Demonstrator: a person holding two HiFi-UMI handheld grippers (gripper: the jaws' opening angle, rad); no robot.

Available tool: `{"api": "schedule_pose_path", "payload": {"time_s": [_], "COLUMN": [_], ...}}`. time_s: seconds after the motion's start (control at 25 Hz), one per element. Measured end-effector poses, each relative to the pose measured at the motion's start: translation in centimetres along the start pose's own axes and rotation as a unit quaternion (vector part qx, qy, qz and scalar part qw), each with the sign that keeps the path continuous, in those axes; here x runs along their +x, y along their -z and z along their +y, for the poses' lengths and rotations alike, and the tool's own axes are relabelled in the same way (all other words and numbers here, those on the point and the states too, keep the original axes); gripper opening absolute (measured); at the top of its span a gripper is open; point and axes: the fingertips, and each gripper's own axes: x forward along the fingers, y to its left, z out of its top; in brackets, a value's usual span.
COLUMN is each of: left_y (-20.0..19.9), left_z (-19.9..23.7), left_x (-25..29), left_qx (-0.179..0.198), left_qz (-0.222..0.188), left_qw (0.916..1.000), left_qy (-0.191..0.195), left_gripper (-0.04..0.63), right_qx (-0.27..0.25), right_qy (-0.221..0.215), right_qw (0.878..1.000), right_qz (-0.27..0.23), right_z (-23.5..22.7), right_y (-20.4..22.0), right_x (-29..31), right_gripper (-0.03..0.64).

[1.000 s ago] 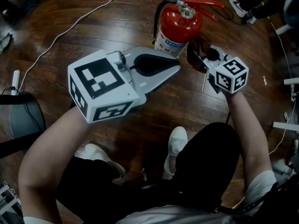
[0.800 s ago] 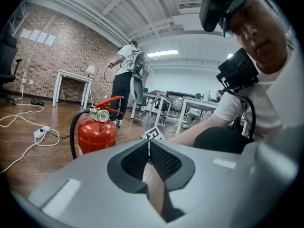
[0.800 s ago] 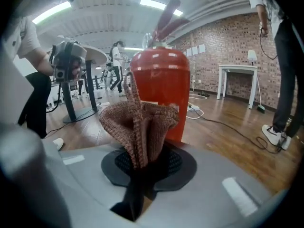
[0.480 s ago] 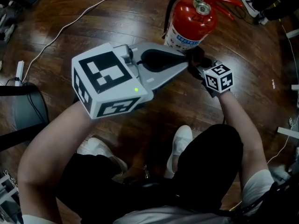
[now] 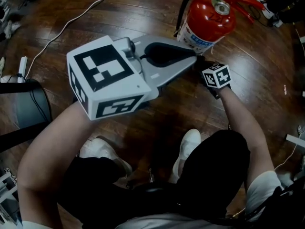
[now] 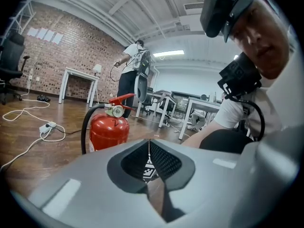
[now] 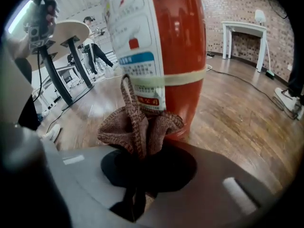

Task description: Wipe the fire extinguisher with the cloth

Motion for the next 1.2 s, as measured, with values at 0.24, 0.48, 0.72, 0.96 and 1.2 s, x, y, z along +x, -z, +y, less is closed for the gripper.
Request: {"api": "schedule_pose_path", "payload": {"time_s": [0.24,0.48,0.72,0.96,1.2], "left_y": [0.2,0.7,1.0,0.9,0.9], "left_z": [-0.1,-0.4,-1.7,-2.6,-2.9], "left_x": [0.1,-0.4,-0.7,-1.0,-1.4], "left_qx": [0.002,0.01,0.009,0.016,0.017], "left_qz": [0.001,0.008,0.003,0.008,0.006], "left_qw": [1.0,0.9999,0.9997,0.9995,0.9996], "left_qy": [0.005,0.009,0.023,0.027,0.022], "left_gripper": [0.009,0.009,0.009,0.009,0.009], "right_qx": [-0.016,-0.051,-0.086,-0.101,-0.074], "right_qy": [-0.002,-0.024,-0.029,-0.006,0.014], "right_qw": [1.0,0.996,0.981,0.959,0.959], "right_qz": [-0.003,-0.062,-0.174,-0.264,-0.273], "right_z": [0.9,4.4,9.0,10.3,7.8], "right_y": [-0.2,-3.9,-11.4,-18.5,-18.6], "right_x": [-0.3,-6.9,-18.9,-26.1,-23.5], "right_gripper": [0.063,0.063,0.063,0.063,0.063]}}
